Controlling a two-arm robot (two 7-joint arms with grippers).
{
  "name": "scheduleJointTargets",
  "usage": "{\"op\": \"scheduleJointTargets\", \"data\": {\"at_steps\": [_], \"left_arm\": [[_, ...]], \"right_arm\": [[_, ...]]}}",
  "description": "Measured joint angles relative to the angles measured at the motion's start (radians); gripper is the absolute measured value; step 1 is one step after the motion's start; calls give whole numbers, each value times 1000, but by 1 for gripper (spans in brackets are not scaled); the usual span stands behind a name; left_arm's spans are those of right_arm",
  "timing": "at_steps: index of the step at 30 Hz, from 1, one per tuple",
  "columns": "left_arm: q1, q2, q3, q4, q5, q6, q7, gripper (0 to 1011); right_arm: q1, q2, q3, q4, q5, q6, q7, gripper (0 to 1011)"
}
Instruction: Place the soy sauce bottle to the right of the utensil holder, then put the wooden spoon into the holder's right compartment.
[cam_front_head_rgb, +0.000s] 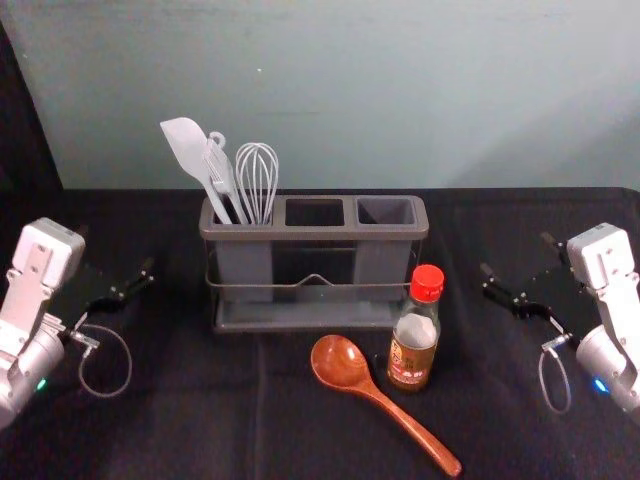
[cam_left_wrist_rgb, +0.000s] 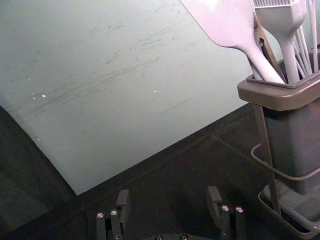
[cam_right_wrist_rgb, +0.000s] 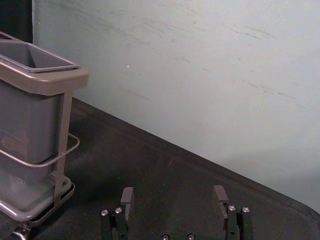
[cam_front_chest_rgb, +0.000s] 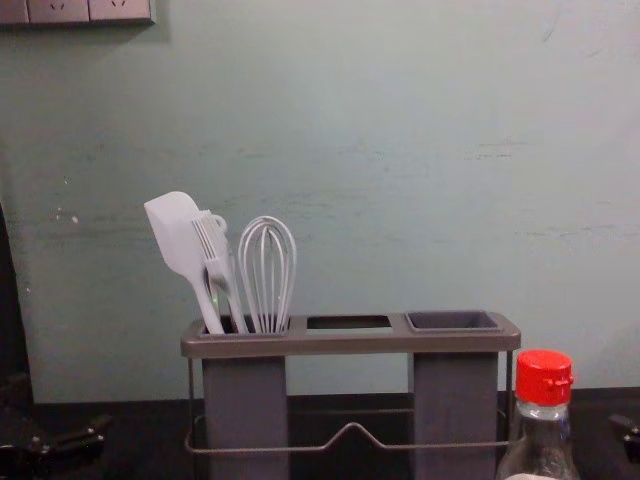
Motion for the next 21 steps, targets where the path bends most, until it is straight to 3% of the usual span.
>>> {"op": "scheduleJointTargets", "data": {"at_steps": [21], "left_arm": [[0, 0, 0, 0, 0, 0, 0, 1011]], "right_arm": [[0, 0, 0, 0, 0, 0, 0, 1002]]}}
